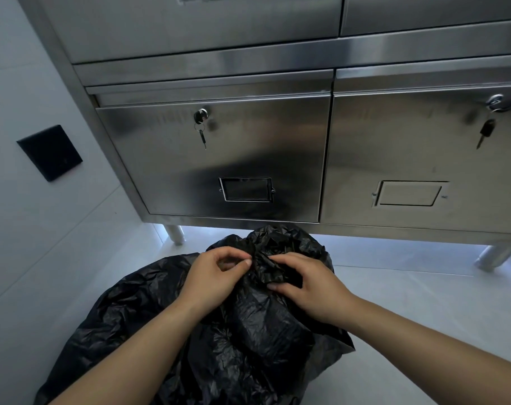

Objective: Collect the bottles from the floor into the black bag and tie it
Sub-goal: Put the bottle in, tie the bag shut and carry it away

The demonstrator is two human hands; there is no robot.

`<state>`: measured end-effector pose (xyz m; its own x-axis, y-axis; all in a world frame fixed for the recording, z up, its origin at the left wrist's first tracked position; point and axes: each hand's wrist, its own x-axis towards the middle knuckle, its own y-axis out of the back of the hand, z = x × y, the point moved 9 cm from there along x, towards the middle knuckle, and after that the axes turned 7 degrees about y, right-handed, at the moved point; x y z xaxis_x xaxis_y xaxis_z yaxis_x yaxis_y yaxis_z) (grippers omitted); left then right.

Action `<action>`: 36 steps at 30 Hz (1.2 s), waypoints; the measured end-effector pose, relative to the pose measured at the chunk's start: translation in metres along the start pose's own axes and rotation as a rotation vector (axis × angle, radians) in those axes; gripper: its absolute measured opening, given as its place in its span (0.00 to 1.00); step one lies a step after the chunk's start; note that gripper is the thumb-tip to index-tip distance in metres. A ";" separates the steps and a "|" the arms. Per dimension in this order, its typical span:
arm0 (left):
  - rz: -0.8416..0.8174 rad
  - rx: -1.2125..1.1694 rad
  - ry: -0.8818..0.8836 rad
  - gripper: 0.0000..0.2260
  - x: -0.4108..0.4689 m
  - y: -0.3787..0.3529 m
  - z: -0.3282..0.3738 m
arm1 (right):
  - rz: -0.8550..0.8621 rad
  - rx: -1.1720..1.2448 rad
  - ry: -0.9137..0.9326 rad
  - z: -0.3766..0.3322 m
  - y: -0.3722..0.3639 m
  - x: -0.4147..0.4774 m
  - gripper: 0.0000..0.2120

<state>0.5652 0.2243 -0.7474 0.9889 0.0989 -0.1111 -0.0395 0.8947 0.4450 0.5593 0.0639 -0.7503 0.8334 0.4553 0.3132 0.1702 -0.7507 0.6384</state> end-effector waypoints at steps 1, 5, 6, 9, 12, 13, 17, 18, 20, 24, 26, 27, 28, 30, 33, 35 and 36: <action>-0.041 -0.037 0.022 0.05 0.000 -0.004 -0.001 | 0.003 0.002 0.000 0.001 0.000 0.000 0.21; -0.255 -0.026 0.019 0.15 -0.005 -0.025 -0.002 | 0.014 0.007 0.008 0.004 0.000 -0.001 0.19; -0.254 0.018 -0.005 0.17 -0.005 -0.026 -0.002 | 0.020 0.008 0.010 0.004 0.001 -0.001 0.19; -0.200 0.062 -0.053 0.18 -0.006 -0.024 -0.001 | 0.023 0.008 0.012 0.006 0.001 -0.001 0.21; -0.157 0.081 -0.114 0.14 -0.005 -0.025 0.002 | 0.000 0.018 -0.006 0.010 -0.001 -0.002 0.29; -0.146 0.088 -0.122 0.14 -0.005 -0.025 0.002 | -0.018 0.019 -0.010 0.011 -0.002 -0.002 0.30; -0.092 0.104 -0.137 0.13 -0.003 -0.021 0.002 | -0.049 -0.025 0.008 0.008 -0.007 -0.004 0.31; -0.081 0.100 -0.134 0.12 -0.002 -0.020 0.001 | -0.033 -0.015 0.001 0.008 -0.006 -0.004 0.30; -0.076 0.075 -0.123 0.12 -0.002 -0.019 -0.001 | -0.018 0.019 -0.026 0.010 -0.007 -0.005 0.29; -0.075 0.050 -0.131 0.14 -0.004 -0.017 -0.001 | -0.150 0.007 0.003 0.005 -0.021 -0.002 0.37; -0.075 -0.026 -0.118 0.14 -0.004 -0.015 -0.002 | -0.211 -0.078 0.019 0.006 -0.028 -0.001 0.34; -0.075 -0.087 -0.099 0.14 -0.004 -0.014 -0.003 | -0.219 -0.111 0.015 0.007 -0.029 -0.001 0.32; -0.073 -0.143 -0.079 0.15 -0.004 -0.013 -0.005 | -0.215 -0.122 0.012 0.008 -0.030 -0.001 0.31; -0.067 -0.198 -0.055 0.15 -0.004 -0.012 -0.009 | -0.178 -0.088 0.018 0.006 -0.030 -0.001 0.30; -0.063 -0.220 -0.031 0.15 -0.003 -0.008 -0.012 | -0.086 -0.014 0.045 -0.001 -0.027 0.001 0.25; -0.079 -0.218 0.007 0.15 -0.003 -0.005 -0.015 | -0.065 0.016 0.061 -0.005 -0.028 0.000 0.23; -0.095 -0.207 0.026 0.15 -0.002 -0.002 -0.014 | -0.067 0.027 0.066 -0.008 -0.027 0.002 0.22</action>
<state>0.5608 0.2286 -0.7607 0.9856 0.0191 -0.1680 0.0221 0.9705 0.2400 0.5521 0.0887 -0.7610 0.7836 0.5344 0.3169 0.2389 -0.7300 0.6404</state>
